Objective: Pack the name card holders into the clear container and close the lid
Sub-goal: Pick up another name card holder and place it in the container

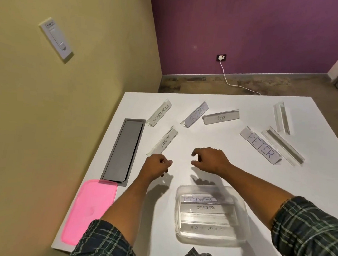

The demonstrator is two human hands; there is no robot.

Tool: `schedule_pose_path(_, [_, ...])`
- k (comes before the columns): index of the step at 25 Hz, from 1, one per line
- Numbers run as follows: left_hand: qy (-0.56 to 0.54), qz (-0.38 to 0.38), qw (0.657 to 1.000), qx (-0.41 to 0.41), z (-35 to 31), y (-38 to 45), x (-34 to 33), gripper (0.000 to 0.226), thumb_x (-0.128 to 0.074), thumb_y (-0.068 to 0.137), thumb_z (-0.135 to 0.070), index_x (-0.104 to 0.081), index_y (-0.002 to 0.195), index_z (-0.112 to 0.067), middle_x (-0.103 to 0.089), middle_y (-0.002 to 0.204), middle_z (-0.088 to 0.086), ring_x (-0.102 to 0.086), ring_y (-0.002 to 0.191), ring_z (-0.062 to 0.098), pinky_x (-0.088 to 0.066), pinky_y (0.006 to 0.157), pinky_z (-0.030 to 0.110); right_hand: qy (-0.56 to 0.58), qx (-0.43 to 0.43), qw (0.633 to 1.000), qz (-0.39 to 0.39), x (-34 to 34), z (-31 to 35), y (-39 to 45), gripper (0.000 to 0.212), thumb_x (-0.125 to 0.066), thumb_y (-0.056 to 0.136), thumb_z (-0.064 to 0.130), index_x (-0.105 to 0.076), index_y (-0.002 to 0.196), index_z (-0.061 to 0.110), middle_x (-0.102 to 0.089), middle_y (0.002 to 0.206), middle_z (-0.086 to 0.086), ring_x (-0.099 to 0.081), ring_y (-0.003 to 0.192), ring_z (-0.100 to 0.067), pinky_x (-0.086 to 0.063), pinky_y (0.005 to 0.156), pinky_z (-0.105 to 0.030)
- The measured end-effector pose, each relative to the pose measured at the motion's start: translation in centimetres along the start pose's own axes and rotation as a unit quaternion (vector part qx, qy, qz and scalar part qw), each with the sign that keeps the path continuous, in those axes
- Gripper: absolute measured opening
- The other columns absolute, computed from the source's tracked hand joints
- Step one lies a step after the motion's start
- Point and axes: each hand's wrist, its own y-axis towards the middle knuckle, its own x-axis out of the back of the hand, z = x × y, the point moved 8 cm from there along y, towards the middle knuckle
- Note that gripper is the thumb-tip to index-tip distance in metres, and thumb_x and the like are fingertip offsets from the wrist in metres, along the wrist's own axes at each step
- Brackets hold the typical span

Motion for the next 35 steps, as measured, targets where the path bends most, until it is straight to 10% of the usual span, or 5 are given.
schedule_pose_path(7, [-0.064,-0.025,0.993,0.094,6.4,1.5,1.6,0.051,-0.071,0.089,-0.03,-0.054,0.136,-0.016,-0.071,0.112,0.013,-0.07,0.09,0.022,-0.054,0.066,0.022,0.007,-0.053,0.994,0.095,-1.3,0.0,6.9,0.067,-0.066,0.085,0.052,-0.044,0.144,0.028,-0.058,0.138,0.004,-0.056,0.125,-0.022,-0.047,0.097,-0.038])
schedule_pose_path(12, [-0.028,-0.017,0.993,0.115,7.6,3.9,0.8,0.087,-0.068,0.092,-0.033,-0.017,0.16,-0.017,-0.042,0.155,0.012,-0.044,0.14,0.029,-0.038,0.11,0.034,0.031,-0.039,0.991,0.123,-2.4,1.1,11.4,0.079,-0.071,0.084,0.05,-0.037,0.15,0.023,-0.047,0.15,-0.001,-0.048,0.135,-0.022,-0.043,0.107,-0.042])
schedule_pose_path(28, [-0.055,-0.085,0.98,0.172,8.6,9.3,0.0,0.058,-0.045,0.103,-0.014,-0.025,0.157,-0.018,-0.047,0.151,0.012,-0.049,0.135,0.032,-0.04,0.112,0.037,0.164,-0.048,0.974,0.146,-4.3,1.1,23.1,0.108,-0.075,0.089,0.025,0.004,0.159,0.008,-0.021,0.165,-0.015,-0.03,0.149,-0.026,-0.028,0.115,-0.029])
schedule_pose_path(35, [-0.032,-0.135,0.972,0.19,7.9,8.9,0.7,0.047,-0.05,0.099,-0.011,-0.045,0.146,-0.015,-0.059,0.136,0.013,-0.058,0.124,0.033,-0.049,0.102,0.037,0.16,-0.02,0.98,0.119,-3.9,0.5,21.9,0.086,-0.075,0.085,0.012,-0.027,0.157,0.01,-0.034,0.161,-0.007,-0.038,0.145,-0.02,-0.029,0.117,-0.027])
